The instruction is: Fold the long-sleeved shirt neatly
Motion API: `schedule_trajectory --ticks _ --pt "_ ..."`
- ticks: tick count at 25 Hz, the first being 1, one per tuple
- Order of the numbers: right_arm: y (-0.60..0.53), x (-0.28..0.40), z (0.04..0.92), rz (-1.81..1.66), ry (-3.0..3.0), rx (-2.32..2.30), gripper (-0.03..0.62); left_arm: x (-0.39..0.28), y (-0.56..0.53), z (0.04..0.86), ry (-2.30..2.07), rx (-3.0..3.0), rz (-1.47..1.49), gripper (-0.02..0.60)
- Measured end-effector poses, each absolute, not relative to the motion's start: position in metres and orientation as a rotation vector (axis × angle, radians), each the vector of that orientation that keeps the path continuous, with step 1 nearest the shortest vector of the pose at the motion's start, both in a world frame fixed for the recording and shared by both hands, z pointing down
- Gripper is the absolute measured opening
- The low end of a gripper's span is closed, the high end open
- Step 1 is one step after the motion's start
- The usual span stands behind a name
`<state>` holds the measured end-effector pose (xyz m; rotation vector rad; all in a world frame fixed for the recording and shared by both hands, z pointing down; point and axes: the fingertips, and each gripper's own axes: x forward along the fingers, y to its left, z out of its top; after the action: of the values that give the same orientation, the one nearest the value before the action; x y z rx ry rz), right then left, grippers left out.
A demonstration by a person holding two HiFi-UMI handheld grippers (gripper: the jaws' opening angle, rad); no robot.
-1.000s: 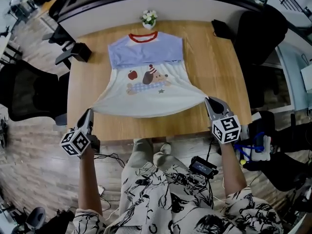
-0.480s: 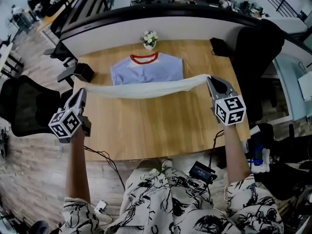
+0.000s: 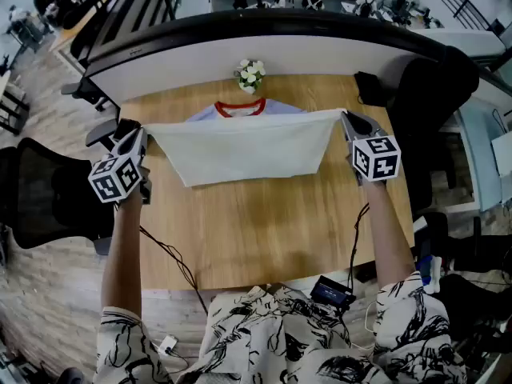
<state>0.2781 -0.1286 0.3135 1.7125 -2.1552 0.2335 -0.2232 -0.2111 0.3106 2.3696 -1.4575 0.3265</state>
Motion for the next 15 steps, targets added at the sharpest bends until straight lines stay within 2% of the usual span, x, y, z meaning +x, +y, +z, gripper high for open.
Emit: schedule_trajectory --ticks 15 --pt "-0.266 0.295 0.477 0.484 -1.907 1.64 0.018 -0.203 -0.348 0.486 -1.322 2.249 0.641 0.02"
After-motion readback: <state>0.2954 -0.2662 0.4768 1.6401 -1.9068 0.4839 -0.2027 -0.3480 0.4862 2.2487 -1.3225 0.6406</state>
